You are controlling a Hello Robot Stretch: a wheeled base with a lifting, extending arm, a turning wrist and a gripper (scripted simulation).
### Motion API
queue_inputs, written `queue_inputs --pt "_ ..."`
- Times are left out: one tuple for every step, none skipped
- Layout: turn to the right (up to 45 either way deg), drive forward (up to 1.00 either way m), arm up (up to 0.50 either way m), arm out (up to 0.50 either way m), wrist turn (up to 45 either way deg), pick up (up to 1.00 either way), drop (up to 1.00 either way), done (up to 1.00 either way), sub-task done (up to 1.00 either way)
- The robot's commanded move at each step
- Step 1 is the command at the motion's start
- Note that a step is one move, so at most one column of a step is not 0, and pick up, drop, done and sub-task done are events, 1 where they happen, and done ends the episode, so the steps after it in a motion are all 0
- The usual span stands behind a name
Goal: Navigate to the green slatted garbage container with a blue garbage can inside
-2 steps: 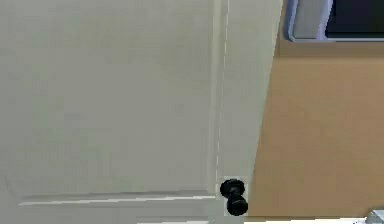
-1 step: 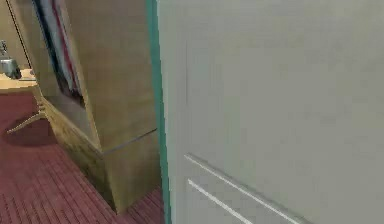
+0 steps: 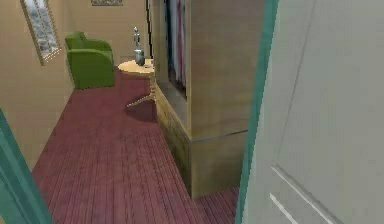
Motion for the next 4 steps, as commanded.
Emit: queue_inputs --pt "0.0 0.65 0.00 0.00 0.0 0.00 0.00 0.00 0.00" --pt "-27.0 0.00 0.00 0.00 0.0 0.00 0.00 0.00 0.00" --pt "0.0 0.15 0.00 0.00 0.0 0.00 0.00 0.00 0.00" --pt "-6.0 0.00 0.00 0.00 0.0 0.00 0.00 0.00 0.00"
